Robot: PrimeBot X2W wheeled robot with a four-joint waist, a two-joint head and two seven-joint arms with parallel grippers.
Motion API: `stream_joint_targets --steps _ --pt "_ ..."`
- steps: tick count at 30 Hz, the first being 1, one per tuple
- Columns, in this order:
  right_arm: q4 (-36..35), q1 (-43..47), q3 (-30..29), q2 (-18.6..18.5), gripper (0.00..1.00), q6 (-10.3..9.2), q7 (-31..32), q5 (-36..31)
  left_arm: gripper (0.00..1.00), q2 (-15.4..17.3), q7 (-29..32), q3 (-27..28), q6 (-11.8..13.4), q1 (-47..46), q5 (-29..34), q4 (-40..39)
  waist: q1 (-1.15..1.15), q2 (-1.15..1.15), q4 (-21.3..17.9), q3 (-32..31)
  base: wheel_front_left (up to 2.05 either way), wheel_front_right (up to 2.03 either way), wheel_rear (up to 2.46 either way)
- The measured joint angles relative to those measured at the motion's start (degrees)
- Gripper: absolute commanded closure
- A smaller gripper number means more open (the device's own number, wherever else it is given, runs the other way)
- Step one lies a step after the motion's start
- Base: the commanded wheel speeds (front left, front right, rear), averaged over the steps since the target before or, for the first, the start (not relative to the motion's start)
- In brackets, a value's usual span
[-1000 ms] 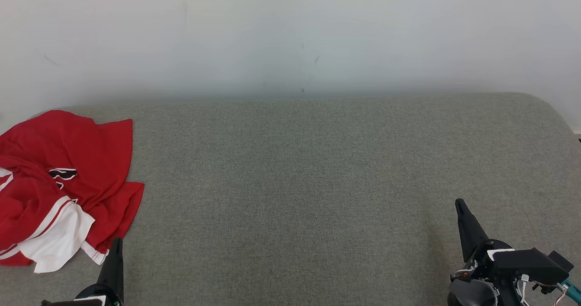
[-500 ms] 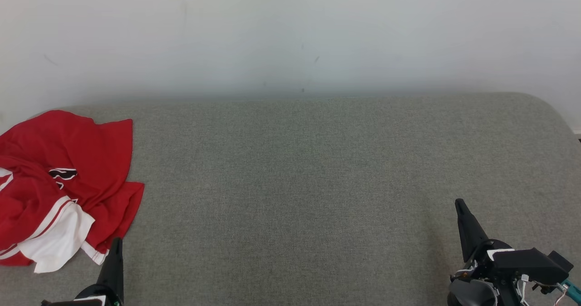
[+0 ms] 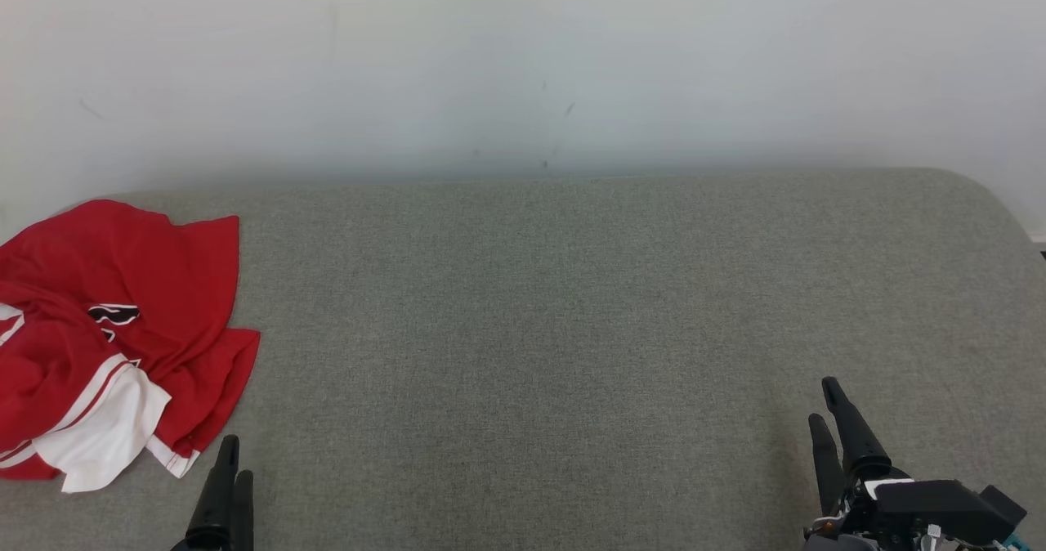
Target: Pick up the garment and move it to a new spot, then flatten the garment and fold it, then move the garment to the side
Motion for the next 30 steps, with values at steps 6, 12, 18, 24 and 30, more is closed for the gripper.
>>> stream_joint_targets --steps 6,12,18,24,30 --pt "-0.9 0.6 0.5 -0.2 0.00 0.00 -1.6 -5.1 0.00 0.5 -2.6 -2.7 0.0 -0.1 2.6 -0.5 0.00 0.00 -0.1 -0.1 0.00 0.00 0.00" --pt "-2.4 1.0 0.8 -0.2 0.00 0.00 -3.1 -12.2 0.00 1.0 -4.3 -3.7 0.0 -0.7 7.8 -0.3 0.00 0.00 -0.2 -0.2 0.00 0.00 0.00" --pt "-3.4 1.5 1.8 -0.3 0.00 0.00 -4.6 -20.3 0.00 0.7 -5.6 -3.9 0.0 -0.8 14.9 -0.9 0.00 0.00 -0.4 -0.3 0.00 0.00 0.00" --pt "-4.5 2.0 2.3 -0.8 0.00 0.01 -5.9 -28.6 0.00 0.6 -7.0 -4.1 0.0 -0.9 23.3 -1.6 0.00 0.00 -0.5 -0.4 0.00 0.00 0.00" --pt "-6.2 2.1 2.3 -0.7 0.00 0.01 -7.1 -36.0 0.00 0.4 -8.2 -3.8 0.0 -0.9 33.2 -2.9 0.00 0.00 -0.8 -0.4 0.00 0.00 0.00"
